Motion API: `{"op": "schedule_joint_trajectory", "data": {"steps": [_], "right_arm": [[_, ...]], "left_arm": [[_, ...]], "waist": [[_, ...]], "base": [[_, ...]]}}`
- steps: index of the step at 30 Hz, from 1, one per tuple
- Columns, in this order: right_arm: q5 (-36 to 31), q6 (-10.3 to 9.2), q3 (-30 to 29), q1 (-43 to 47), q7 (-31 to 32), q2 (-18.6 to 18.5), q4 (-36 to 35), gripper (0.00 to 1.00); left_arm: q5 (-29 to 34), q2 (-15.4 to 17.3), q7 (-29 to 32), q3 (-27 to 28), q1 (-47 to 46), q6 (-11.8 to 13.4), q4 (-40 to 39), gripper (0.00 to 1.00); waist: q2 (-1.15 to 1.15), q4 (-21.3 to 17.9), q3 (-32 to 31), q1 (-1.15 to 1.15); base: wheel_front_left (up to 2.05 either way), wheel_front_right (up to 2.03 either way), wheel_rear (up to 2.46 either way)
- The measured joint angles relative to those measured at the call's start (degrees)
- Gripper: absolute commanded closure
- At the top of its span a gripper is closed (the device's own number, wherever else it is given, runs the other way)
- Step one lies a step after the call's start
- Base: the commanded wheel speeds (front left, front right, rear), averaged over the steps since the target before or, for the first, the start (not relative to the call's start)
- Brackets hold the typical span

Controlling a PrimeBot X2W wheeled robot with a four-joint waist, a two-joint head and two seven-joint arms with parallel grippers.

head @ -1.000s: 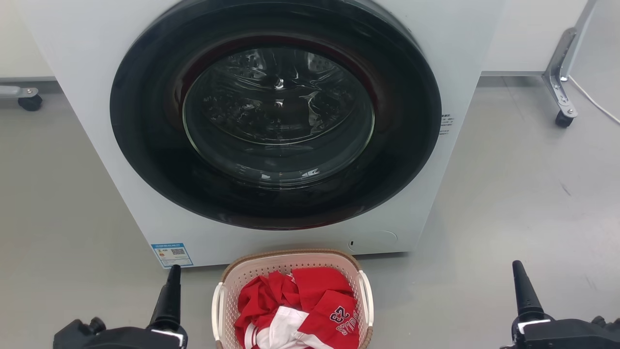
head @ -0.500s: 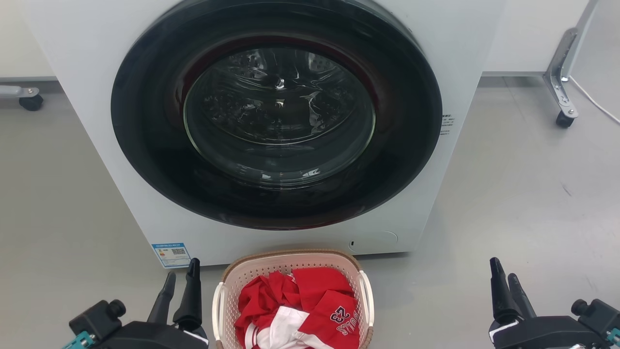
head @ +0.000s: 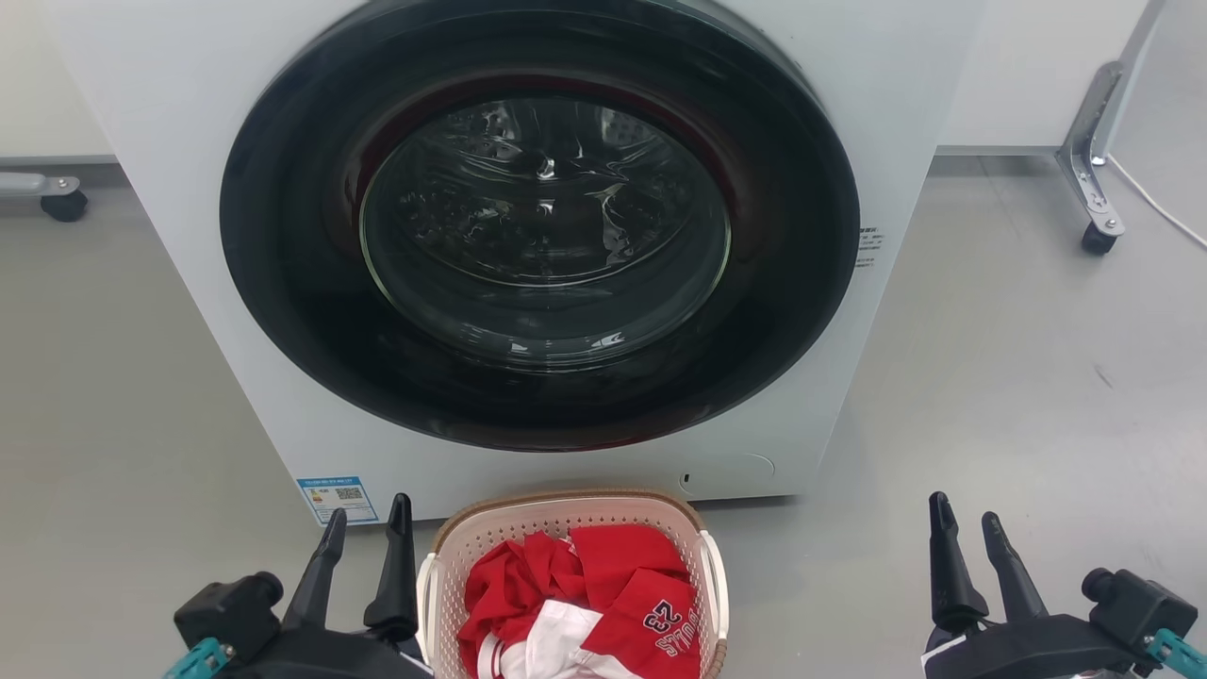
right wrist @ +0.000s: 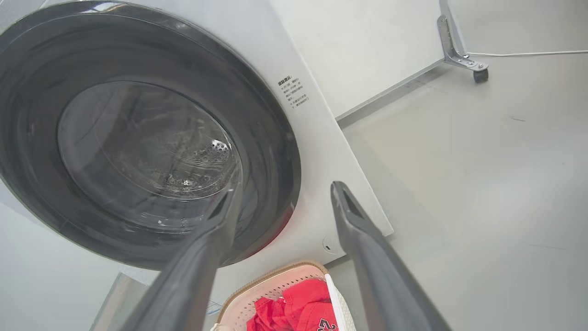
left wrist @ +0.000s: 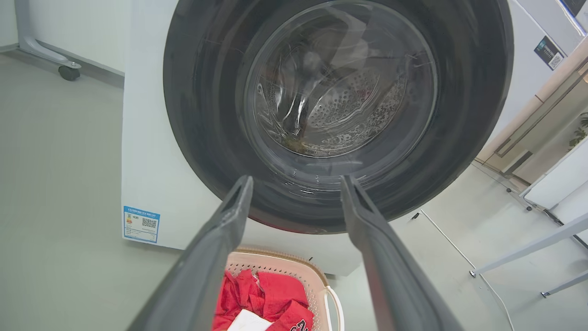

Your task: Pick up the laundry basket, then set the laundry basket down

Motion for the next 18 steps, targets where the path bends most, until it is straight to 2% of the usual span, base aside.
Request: {"op": "schedule_joint_trajectory", "data": {"steps": [18], "right_arm": [[-18.24,-2.89,2.53,1.96,-4.03,0.02,-4.23,0.00]], "left_arm": [[18.92,0.00,-4.05,-2.09,2.09,2.72,-3.10,0.00]], "waist": [[0.00,-0.15,-0.46,0.00]], "base": [[0.00,0.00,0.00]]}}
